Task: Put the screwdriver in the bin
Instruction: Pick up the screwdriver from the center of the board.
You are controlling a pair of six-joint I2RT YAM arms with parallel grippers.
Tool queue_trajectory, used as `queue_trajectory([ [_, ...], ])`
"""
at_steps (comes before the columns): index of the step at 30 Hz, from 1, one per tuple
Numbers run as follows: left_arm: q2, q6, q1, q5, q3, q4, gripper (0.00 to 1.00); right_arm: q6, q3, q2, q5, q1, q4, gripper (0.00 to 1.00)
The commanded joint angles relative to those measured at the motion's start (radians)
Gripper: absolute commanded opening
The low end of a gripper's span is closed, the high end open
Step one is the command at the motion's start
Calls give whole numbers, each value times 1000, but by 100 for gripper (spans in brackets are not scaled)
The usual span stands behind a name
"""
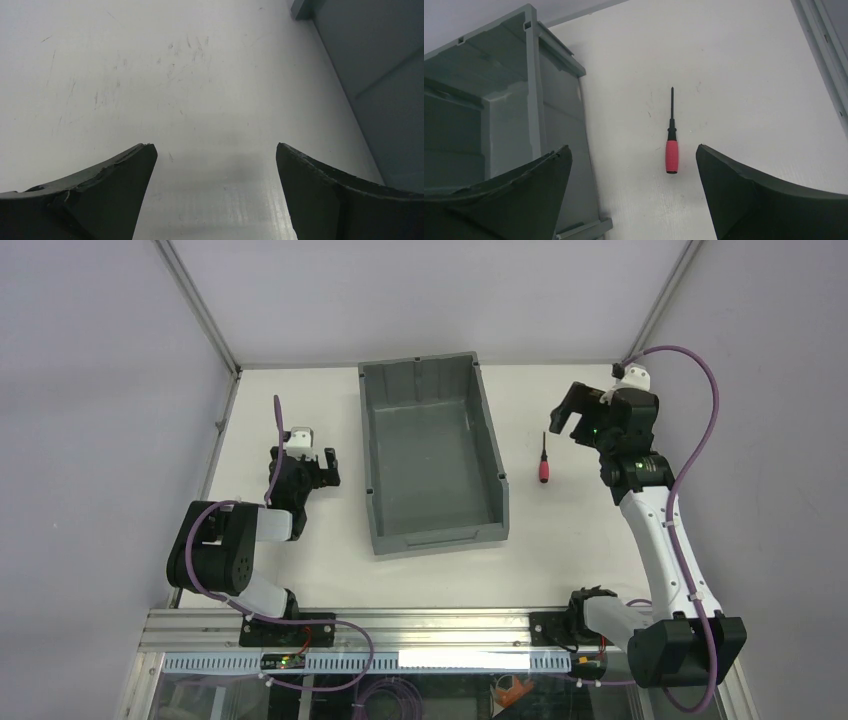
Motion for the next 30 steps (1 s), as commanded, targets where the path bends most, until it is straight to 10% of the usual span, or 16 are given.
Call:
queue_trajectory([
  [1,-32,-7,11,15,-6,27,99,6,12,-8,-54,1,21,99],
  [30,-32,-7,11,16,-6,28,99,-35,489,256,-36,2,-429,99],
])
